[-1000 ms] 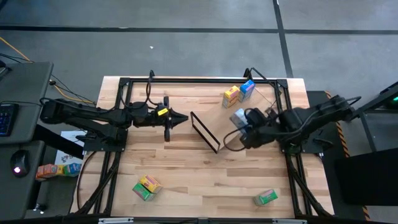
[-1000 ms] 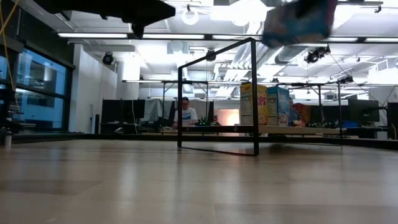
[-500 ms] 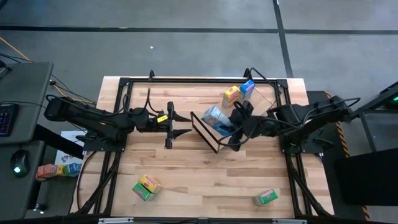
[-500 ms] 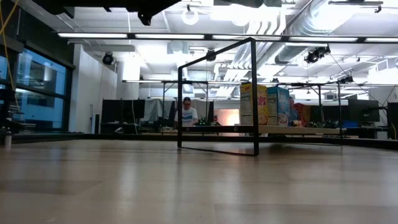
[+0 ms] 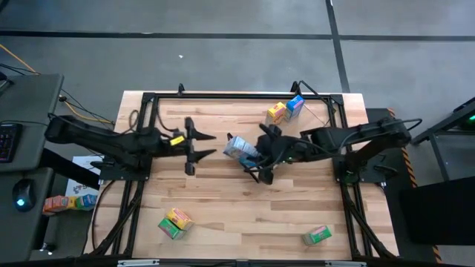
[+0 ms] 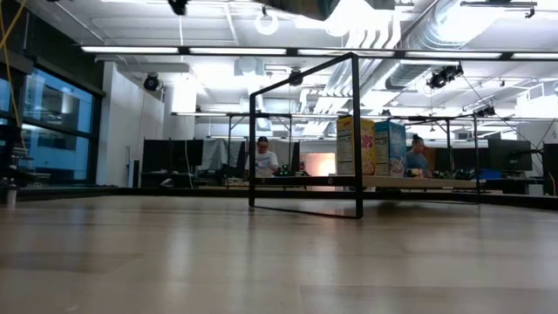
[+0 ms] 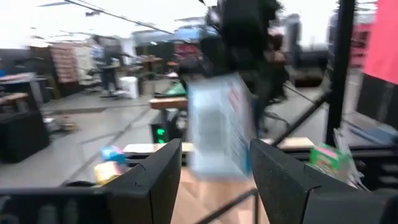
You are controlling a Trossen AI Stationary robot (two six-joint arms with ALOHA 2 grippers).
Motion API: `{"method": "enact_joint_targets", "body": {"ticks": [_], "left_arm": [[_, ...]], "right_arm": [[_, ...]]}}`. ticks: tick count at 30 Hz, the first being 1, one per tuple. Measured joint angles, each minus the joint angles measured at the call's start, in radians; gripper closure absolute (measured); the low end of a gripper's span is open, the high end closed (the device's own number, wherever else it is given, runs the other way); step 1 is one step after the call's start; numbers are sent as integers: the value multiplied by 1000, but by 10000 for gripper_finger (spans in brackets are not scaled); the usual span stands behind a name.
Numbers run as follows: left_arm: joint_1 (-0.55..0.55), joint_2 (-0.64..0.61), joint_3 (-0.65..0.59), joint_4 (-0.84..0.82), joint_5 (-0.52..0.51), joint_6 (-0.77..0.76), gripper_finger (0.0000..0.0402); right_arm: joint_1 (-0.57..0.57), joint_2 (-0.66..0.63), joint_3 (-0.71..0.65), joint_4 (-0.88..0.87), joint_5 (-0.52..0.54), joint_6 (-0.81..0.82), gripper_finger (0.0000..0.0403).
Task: Stack cereal on shelf
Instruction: Put the blue cereal box on the shelf aligned with the blue cereal box
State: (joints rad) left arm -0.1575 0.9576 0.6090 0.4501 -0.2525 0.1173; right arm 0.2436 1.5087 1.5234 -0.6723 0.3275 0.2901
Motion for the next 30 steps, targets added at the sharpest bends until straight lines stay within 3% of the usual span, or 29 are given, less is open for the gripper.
{"method": "enact_joint_targets", "body": {"ticks": [5, 11, 15, 22, 30], "left_arm": [[-34, -107, 0, -151, -37, -32, 220], [-56, -82, 0, -206, -37, -121, 220], [-56, -33, 0, -208, 13, -176, 220], [-80, 66, 0, -217, 235, -411, 220], [-137, 278, 50, -225, 251, -558, 220]], "right_arm": [[-7, 76, 0, 52, -166, -1, 309], [5, 176, 0, 55, -358, 51, 309], [38, 221, 0, 24, -400, 83, 309], [115, 278, 0, -56, -457, 158, 309], [146, 337, 0, -37, -433, 165, 309]]}}
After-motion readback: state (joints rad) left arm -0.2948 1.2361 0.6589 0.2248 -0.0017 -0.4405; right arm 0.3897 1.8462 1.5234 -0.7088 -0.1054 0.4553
